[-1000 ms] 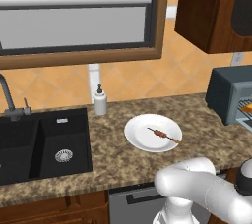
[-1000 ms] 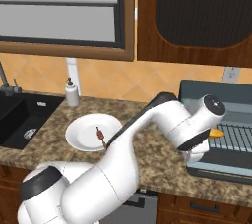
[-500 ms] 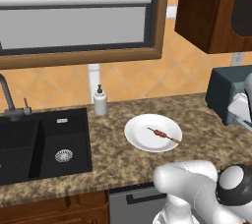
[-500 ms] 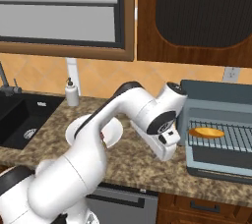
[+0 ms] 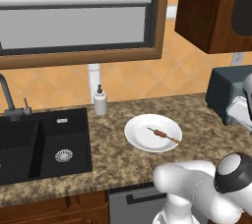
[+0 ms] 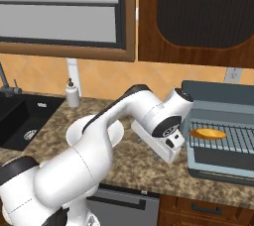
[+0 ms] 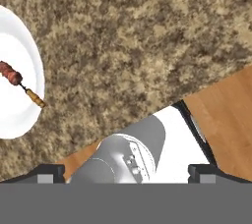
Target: Pick up the kebab skewer and baguette bread, and place them inside the toaster oven. Close the toaster oven door and start by setting the timer.
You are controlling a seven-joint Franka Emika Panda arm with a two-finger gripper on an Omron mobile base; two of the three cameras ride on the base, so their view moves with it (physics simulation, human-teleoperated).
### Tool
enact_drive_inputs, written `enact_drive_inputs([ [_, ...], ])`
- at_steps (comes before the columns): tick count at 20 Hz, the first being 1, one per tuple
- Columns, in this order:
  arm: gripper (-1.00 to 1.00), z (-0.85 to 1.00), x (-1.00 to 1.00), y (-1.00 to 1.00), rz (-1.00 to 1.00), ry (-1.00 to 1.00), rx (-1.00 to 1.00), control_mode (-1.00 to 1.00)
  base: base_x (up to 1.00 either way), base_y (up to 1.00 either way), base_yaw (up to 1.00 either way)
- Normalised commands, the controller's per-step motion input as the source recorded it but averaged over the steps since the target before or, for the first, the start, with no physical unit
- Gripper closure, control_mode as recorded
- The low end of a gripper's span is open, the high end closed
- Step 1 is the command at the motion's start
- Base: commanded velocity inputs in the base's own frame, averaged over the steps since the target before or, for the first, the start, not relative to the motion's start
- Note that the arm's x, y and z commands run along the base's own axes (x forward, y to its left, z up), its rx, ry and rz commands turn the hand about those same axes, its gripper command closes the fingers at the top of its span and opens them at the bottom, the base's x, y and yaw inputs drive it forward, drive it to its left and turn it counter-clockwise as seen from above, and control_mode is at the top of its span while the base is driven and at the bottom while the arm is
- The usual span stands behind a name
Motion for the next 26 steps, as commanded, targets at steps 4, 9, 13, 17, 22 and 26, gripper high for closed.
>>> enact_drive_inputs([
  [4, -1.00, 0.00, 0.01, 0.00, 0.21, -0.05, 0.00, -1.00, 0.00, 0.00, 0.00],
  [9, -1.00, 0.02, 0.00, 0.40, 0.03, 0.00, -0.01, -1.00, 0.00, 0.00, 0.00],
  [13, -1.00, 0.03, 0.09, 0.51, -0.03, 0.00, -0.03, -1.00, 0.00, 0.00, 0.00],
  [17, -1.00, 0.04, 0.04, 0.67, -0.05, 0.01, -0.07, -1.00, 0.00, 0.00, 0.00],
  [22, -1.00, 0.00, 0.00, 0.63, -0.03, 0.00, -0.06, -1.00, 0.00, 0.00, 0.00],
  [26, -1.00, 0.00, 0.04, 0.59, -0.02, 0.00, -0.06, -1.00, 0.00, 0.00, 0.00],
])
